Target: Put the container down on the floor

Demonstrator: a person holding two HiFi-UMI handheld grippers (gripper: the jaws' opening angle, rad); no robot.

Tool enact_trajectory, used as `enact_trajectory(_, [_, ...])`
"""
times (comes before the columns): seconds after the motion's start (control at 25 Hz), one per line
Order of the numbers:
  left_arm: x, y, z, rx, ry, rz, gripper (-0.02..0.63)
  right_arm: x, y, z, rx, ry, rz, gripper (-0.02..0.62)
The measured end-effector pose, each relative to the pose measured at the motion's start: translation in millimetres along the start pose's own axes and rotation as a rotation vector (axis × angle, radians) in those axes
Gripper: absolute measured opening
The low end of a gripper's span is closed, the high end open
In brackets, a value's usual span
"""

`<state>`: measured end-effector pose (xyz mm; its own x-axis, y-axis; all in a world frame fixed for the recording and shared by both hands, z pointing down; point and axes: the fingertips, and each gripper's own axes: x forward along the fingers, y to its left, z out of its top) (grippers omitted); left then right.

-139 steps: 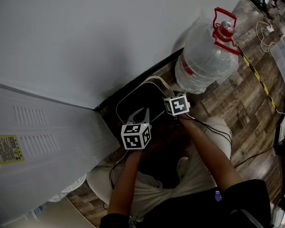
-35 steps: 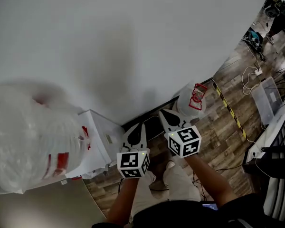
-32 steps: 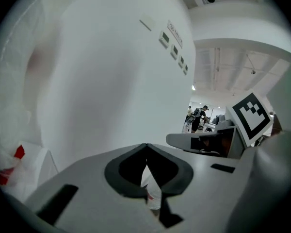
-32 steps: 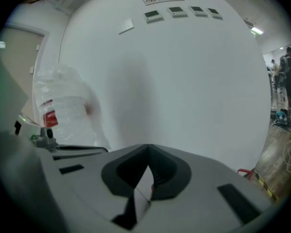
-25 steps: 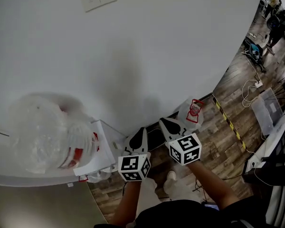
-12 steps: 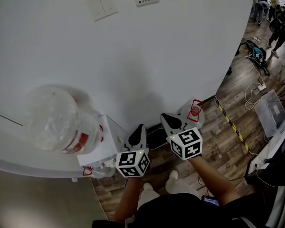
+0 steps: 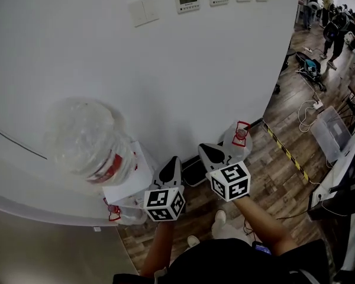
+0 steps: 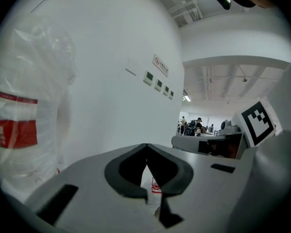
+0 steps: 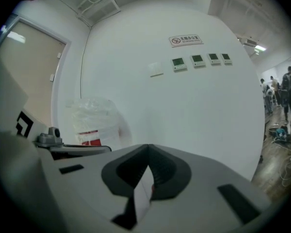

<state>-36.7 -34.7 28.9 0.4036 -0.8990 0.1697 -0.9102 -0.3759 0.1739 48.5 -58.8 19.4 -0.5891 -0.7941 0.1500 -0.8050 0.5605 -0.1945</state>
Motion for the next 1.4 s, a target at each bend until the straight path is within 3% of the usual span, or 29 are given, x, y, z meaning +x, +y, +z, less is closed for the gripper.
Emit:
enact_trajectory(0.84, [-134,-3,11,0.055,-0.045,-0.120,0.014,-69,107,2,-0.047,-0.051,-0.087,0.029])
enact_trajectory(1.4, [-168,-5,9,0.083,-0.043,-0.140,0.014,-85,136,-3,-0.042,-0.076,-0.096,0.029])
